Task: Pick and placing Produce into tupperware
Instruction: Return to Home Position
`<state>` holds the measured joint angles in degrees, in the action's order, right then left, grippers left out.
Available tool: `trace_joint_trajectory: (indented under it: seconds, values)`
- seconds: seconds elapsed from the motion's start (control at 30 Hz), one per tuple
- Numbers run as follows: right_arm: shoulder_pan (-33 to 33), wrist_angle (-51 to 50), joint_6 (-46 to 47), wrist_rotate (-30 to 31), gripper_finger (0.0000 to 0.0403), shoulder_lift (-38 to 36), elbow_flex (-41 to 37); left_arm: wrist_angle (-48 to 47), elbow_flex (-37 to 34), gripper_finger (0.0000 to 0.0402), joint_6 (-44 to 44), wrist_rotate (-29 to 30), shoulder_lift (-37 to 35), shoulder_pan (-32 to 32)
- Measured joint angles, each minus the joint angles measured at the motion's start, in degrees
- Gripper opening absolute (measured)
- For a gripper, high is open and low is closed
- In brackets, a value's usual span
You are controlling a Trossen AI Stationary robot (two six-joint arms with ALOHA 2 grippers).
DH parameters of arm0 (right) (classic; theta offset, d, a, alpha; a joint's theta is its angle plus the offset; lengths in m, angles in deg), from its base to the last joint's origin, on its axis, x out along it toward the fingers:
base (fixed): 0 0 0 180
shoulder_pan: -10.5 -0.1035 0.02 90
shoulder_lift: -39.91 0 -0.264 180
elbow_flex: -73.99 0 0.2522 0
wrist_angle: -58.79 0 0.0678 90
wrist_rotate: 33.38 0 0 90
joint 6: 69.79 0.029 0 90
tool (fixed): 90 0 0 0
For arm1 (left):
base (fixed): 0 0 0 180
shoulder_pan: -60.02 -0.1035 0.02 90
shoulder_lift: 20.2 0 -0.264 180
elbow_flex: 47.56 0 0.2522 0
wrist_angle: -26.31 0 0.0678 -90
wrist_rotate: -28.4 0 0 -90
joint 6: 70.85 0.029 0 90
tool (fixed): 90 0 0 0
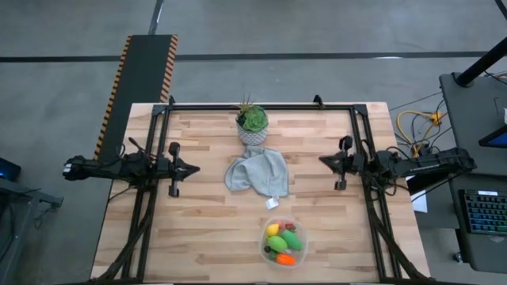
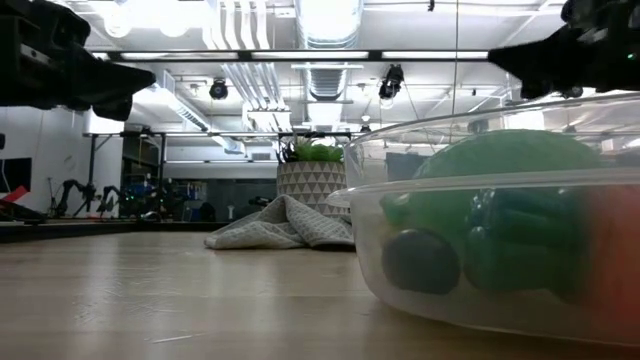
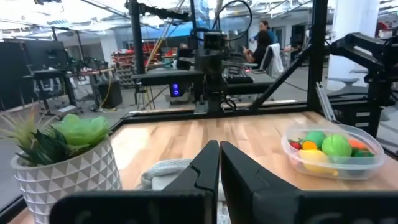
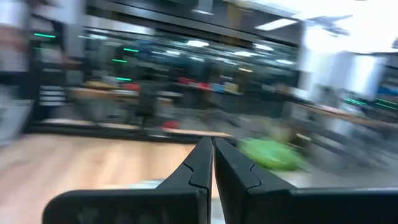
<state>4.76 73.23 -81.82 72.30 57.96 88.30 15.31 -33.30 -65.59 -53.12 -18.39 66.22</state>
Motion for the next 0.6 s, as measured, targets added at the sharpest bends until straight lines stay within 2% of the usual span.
trace_joint_trajectory:
  seconds: [0.1,0.17,0.4,0.6]
  values:
    - [0.0,-0.03,0.53,-9.97,0.0009,0.0,0.0,0.2,0.0,0.0,0.0,0.02,-0.33,-0.15]
    - [-0.03,-0.48,2.04,-13.37,0.0009,-0.09,0.0,-0.39,-0.02,0.0,-0.38,0.31,-0.28,-0.14]
    - [0.0,-9.98,7.77,-14.04,0.0009,-1.77,0.05,-0.5,-0.04,0.0,-0.48,0.63,0.11,-0.13]
    - [0.02,-24.75,7.62,-8.83,0.0009,-5.51,3.05,-0.59,-0.09,0.0,-0.52,0.65,0.39,-0.13]
